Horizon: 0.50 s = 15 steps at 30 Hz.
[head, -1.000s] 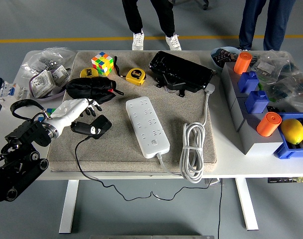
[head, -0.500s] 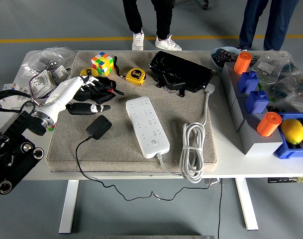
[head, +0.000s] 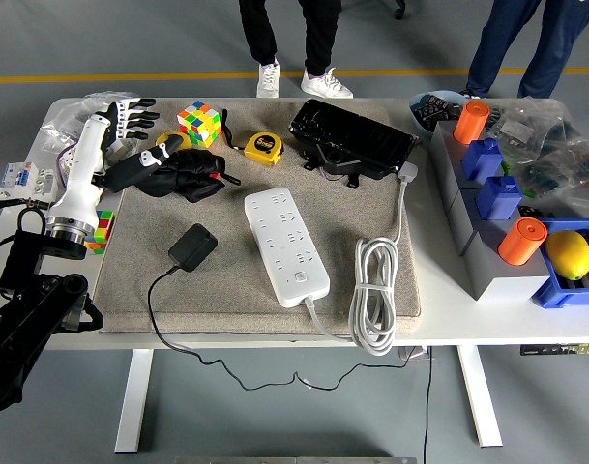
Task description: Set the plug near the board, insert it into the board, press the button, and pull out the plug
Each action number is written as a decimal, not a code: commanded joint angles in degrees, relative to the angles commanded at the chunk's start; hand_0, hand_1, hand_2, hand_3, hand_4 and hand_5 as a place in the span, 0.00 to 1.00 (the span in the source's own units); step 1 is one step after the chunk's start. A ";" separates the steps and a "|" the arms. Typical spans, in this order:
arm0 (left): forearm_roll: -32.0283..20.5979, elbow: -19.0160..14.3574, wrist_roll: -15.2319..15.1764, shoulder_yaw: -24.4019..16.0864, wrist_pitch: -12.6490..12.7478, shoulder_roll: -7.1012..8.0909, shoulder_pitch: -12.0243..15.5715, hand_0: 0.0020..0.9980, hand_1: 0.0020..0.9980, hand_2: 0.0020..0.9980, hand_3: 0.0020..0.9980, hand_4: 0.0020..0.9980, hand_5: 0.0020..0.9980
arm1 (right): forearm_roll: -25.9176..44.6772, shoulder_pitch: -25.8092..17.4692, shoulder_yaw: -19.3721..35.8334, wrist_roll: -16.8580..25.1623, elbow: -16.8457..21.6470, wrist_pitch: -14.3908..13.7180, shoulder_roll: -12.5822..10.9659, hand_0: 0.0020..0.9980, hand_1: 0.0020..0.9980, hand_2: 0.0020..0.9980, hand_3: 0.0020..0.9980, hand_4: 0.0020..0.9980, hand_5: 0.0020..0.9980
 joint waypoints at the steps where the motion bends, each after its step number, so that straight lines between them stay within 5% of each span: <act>1: -0.50 -0.01 0.01 -0.66 -0.04 -0.16 0.09 0.55 0.65 0.67 0.66 0.96 0.43 | -0.03 -0.02 0.09 -0.19 -0.02 -0.02 -0.01 0.61 0.61 0.56 0.55 0.76 0.23; 15: -1.05 0.32 0.42 -4.39 -0.58 -0.72 0.06 0.54 0.64 0.64 0.64 0.93 0.40 | -0.81 0.34 1.41 -1.89 -0.34 -0.10 0.04 0.61 0.61 0.56 0.55 0.76 0.24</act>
